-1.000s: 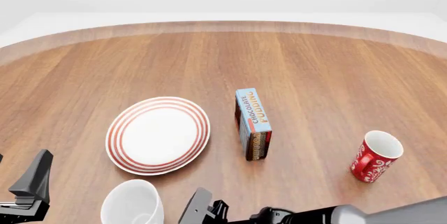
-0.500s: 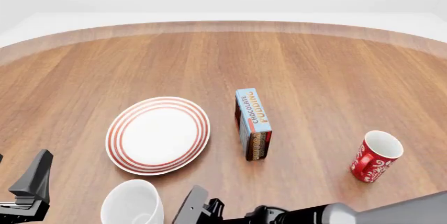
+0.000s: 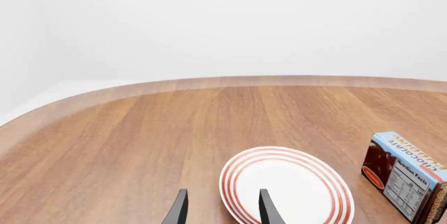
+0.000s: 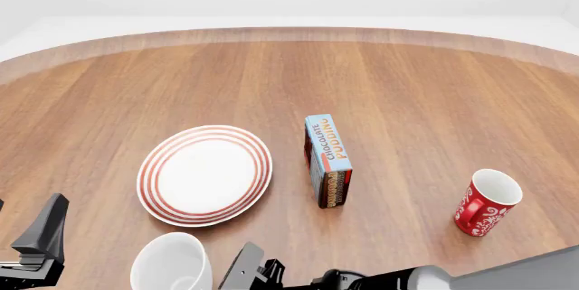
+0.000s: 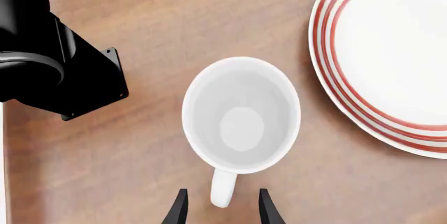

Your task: Pick up the white mug and put it on the plate, and put the chocolate pudding to the right of the plate.

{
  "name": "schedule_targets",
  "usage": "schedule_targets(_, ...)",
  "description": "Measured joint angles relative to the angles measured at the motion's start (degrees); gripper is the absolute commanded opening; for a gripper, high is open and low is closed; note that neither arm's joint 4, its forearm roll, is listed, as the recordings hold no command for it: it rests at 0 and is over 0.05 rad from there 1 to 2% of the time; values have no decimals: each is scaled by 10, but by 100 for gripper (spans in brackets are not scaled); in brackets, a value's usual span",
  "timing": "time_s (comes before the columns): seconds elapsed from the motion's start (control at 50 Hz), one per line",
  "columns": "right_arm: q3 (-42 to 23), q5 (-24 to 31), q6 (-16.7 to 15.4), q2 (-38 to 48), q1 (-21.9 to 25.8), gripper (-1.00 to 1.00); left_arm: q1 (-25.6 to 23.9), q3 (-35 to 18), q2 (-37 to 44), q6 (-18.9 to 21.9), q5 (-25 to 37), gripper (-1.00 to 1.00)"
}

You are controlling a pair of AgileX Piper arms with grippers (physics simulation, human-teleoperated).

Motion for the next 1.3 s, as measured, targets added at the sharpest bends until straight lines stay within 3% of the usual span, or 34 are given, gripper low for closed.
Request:
schedule_targets(0.58,-8,-16,6,17,7,100,0,0,0,0,0,100)
schedule_targets(0.6,-8,-16,7,17,7,-100,0,0,0,0,0,100)
schedule_targets(1.3,-6,-6,-11,-10,3,-100,0,0,0,0,0,100)
